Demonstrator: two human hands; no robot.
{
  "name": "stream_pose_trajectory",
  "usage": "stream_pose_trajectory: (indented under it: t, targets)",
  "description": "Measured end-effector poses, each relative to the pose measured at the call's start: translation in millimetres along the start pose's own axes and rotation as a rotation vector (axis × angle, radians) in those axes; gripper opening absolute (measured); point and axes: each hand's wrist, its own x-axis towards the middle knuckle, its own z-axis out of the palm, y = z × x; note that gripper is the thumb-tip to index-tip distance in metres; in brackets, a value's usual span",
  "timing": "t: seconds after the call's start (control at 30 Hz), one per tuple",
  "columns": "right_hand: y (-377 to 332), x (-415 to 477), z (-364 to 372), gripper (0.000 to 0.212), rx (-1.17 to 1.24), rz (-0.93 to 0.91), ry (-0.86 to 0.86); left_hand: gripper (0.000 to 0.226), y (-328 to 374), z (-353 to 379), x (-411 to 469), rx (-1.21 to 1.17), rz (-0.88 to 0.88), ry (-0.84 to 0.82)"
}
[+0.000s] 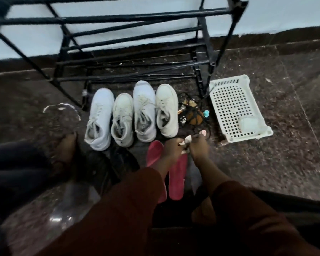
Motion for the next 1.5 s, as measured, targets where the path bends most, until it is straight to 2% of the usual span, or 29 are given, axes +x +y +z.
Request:
stream_pose_trajectory:
  t: [0.13, 0.23, 0.33, 0.4, 0.53, 0.63, 0.73, 0.8, 0.9, 1.13, 1.23, 1.33, 1.5]
  targets:
    - [24, -19, 53, 0.007, 0.019, 0.012, -0.255, 0.023, -50, -23, -24, -0.119, -0.153, 0.061]
    - [24, -40, 88, 0.026, 0.035, 0.045, -0.401, 0.029, -92, -48, -41, -0.124, -0.335, 0.097]
    - [11, -61, 113, 0.033, 0.142, 0.146, -0.522, 0.025, -135, -64, -56, -0.228, -0.392, 0.080]
    - [9, -71, 128, 0.038, 0.115, 0.177, -0.577, 0.024, -156, -72, -69, -0.305, -0.429, 0.118]
    - [8, -90, 153, 0.042, 0.044, 0.173, -0.597, 0.023, -187, -75, -85, -0.394, -0.537, 0.181]
    - [10, -102, 165, 0.044, -0.024, 0.205, -0.562, 0.024, -213, -76, -97, -0.441, -0.718, 0.299]
    - [23, -107, 176, 0.046, -0.092, 0.204, -0.572, 0.034, -241, -77, -114, -0.340, -0.901, 0.429]
    - [26, -112, 179, 0.044, -0.130, 0.226, -0.554, 0.043, -251, -74, -123, -0.367, -0.992, 0.486]
    - [30, -119, 182, 0.036, -0.155, 0.231, -0.556, 0.067, -258, -67, -126, -0.456, -1.031, 0.482]
    - [41, -126, 186, 0.023, -0.222, 0.182, -0.556, 0.088, -248, -64, -119, -0.517, -1.065, 0.407]
    - [34, -132, 182, 0.030, -0.182, 0.140, -0.571, 0.101, -245, -69, -117, -0.556, -1.109, 0.378]
    - [18, -140, 172, 0.042, -0.181, 0.141, -0.596, 0.090, -240, -74, -120, -0.584, -1.091, 0.352]
    - [-1, -155, 152, 0.034, -0.053, 0.213, -0.571, 0.047, -223, -77, -136, -0.630, -1.009, 0.424]
